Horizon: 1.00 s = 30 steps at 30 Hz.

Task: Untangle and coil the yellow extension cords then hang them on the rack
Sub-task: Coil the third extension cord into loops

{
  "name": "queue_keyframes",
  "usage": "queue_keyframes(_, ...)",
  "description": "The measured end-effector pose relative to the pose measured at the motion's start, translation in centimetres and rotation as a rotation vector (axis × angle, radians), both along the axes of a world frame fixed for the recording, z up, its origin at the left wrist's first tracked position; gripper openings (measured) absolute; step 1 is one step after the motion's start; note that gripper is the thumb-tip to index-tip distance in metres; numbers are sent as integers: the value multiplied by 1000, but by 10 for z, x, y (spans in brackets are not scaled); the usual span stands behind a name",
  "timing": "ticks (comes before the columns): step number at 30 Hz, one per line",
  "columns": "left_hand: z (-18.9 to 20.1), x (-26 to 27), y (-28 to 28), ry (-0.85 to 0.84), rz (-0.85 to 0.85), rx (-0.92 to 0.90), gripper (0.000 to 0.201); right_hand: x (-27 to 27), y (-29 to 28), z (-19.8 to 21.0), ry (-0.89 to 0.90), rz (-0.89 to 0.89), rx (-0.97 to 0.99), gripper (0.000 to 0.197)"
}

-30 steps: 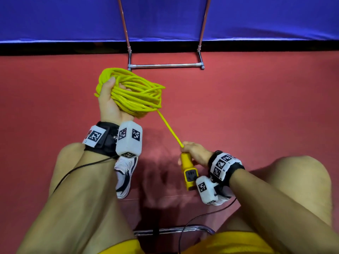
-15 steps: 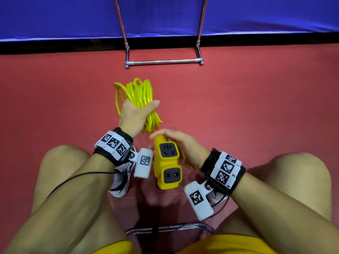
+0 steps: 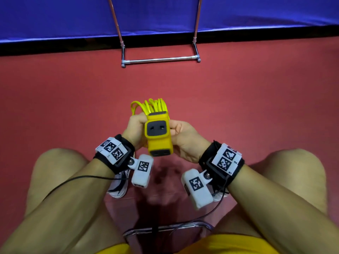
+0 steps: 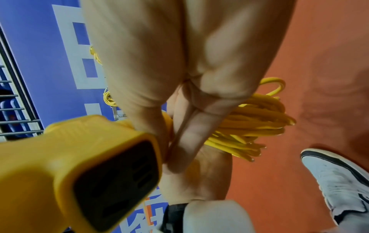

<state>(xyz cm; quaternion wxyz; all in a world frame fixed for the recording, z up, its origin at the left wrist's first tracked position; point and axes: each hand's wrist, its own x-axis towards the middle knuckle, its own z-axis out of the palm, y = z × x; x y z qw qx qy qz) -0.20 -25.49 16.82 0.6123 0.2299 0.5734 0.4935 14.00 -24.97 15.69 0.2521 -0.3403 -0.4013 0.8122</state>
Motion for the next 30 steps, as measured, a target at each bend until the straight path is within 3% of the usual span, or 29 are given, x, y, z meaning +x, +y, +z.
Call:
queue_keyframes(2, 3, 3, 0, -85, -16, 31, 30, -1, 0, 3, -61, -31, 29, 42)
queue_keyframes(4, 2, 2, 0, -130, -77, 114, 17, 1, 1, 6, -98, -31, 43, 17)
queue_keyframes(6, -10, -4, -1, -87, -150, 135, 38, 3, 2, 11, -122, -44, 31, 9)
queue_keyframes(8, -12, -7, -3, -36, -270, 128, 47, 2, 6, 14, -157, -78, 38, 21)
queue_keyframes(14, -8, -3, -4, 102, -461, 206, 37, 5, 14, 10, -299, -93, 114, 41)
queue_keyframes(18, -6, -1, -2, 347, -561, 218, 21, 8, 15, 6, -412, -31, 261, 56)
queue_keyframes(21, -4, 4, -2, 478, -550, 195, 34, 8, 15, 8, -532, 3, 418, 64)
queue_keyframes(25, -17, 9, -1, 579, -501, 164, 10, 10, 19, 10, -729, 5, 626, 72)
queue_keyframes(28, -28, 9, 1, 652, -416, 129, 6, 10, 27, 9, -839, -25, 724, 74)
queue_keyframes(30, -25, 14, 2, 706, -409, 119, 14, 7, 30, 6, -918, -52, 813, 76)
